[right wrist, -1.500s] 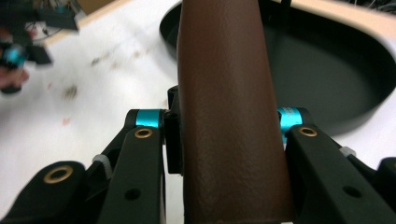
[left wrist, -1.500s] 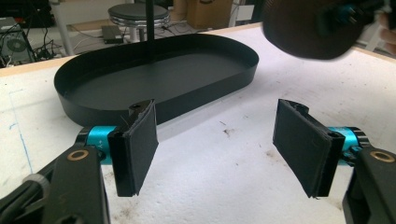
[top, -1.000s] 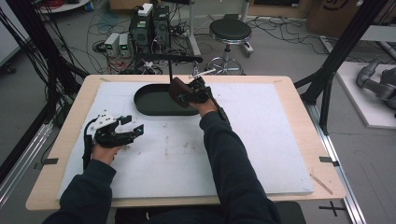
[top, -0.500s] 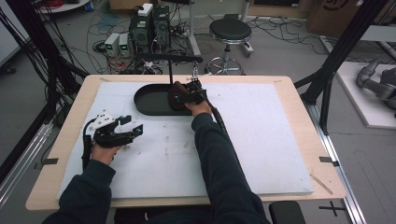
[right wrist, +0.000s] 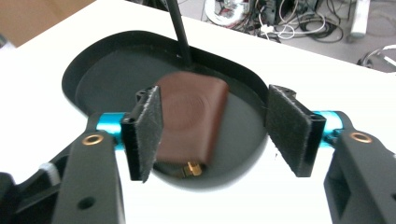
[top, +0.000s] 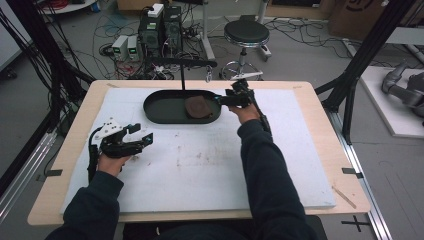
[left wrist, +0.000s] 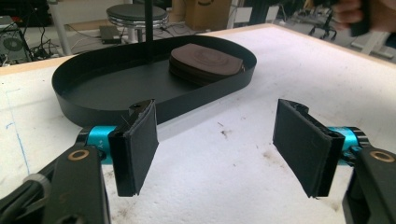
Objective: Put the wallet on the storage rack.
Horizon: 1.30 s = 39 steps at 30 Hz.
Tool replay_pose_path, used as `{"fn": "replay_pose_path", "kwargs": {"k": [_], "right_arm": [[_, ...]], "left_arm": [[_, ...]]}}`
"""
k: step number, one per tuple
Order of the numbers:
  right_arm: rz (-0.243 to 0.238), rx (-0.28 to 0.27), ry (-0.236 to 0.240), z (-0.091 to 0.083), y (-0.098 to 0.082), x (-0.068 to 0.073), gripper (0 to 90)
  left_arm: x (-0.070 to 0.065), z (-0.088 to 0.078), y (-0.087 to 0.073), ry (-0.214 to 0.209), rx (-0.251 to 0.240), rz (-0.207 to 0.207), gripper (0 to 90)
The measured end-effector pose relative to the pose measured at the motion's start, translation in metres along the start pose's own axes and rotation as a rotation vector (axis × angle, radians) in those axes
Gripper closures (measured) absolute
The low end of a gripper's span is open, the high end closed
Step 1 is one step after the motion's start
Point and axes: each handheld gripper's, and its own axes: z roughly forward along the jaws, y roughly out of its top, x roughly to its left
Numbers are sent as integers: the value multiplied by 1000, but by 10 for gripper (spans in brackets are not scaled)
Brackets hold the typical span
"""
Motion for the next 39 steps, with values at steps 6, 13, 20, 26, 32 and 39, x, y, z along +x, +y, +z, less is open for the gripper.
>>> {"fn": "replay_pose_path", "kwargs": {"k": [6,13,20,26,32,39], "right_arm": [[-92,51,-50,-53,-32,-12,213],[-137,-37,-53,-105,-80,-10,211],[-196,-131,-133,-135,-117,2,202],[-174,-138,-153,-141,-130,0,202],[-167,-112,-156,-141,-136,-3,202],[-161,-105,-166,-139,-137,-3,202]], "left_arm": [[1,0,4,4,-46,-25,169],[1,1,8,16,-57,-15,170],[-1,3,10,15,-56,5,171],[-3,2,10,16,-54,21,171],[-6,0,11,9,-54,41,174],[-9,-1,9,8,-49,48,176]]}}
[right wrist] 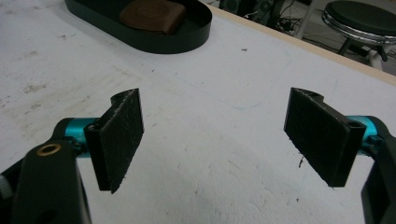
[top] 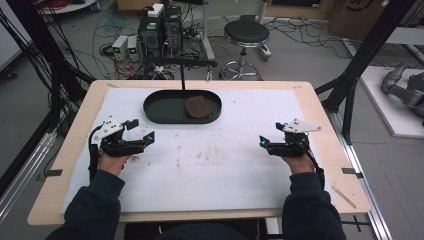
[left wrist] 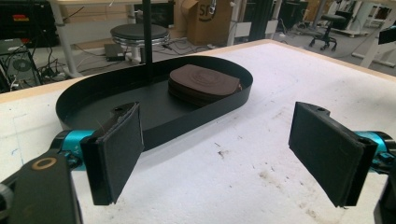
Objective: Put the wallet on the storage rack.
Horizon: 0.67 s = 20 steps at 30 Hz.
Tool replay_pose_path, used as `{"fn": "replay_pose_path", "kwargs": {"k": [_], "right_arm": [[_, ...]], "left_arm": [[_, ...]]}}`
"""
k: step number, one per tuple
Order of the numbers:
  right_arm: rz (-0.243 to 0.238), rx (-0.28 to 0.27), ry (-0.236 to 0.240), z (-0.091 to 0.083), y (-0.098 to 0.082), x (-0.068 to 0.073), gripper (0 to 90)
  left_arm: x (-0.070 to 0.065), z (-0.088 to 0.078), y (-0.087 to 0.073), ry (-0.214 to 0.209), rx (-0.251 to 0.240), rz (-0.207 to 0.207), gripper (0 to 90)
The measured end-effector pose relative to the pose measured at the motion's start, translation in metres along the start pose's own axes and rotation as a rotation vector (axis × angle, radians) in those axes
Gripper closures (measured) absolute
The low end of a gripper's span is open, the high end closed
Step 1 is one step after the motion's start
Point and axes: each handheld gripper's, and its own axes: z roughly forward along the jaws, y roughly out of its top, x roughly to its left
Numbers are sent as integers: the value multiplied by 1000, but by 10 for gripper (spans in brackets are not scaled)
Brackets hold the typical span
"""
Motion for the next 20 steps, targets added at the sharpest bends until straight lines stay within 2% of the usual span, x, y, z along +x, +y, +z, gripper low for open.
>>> {"fn": "replay_pose_path", "kwargs": {"k": [20], "right_arm": [[1,21,-11,4,-2,0,202]], "left_arm": [[2,1,-3,12,13,-7,180]]}}
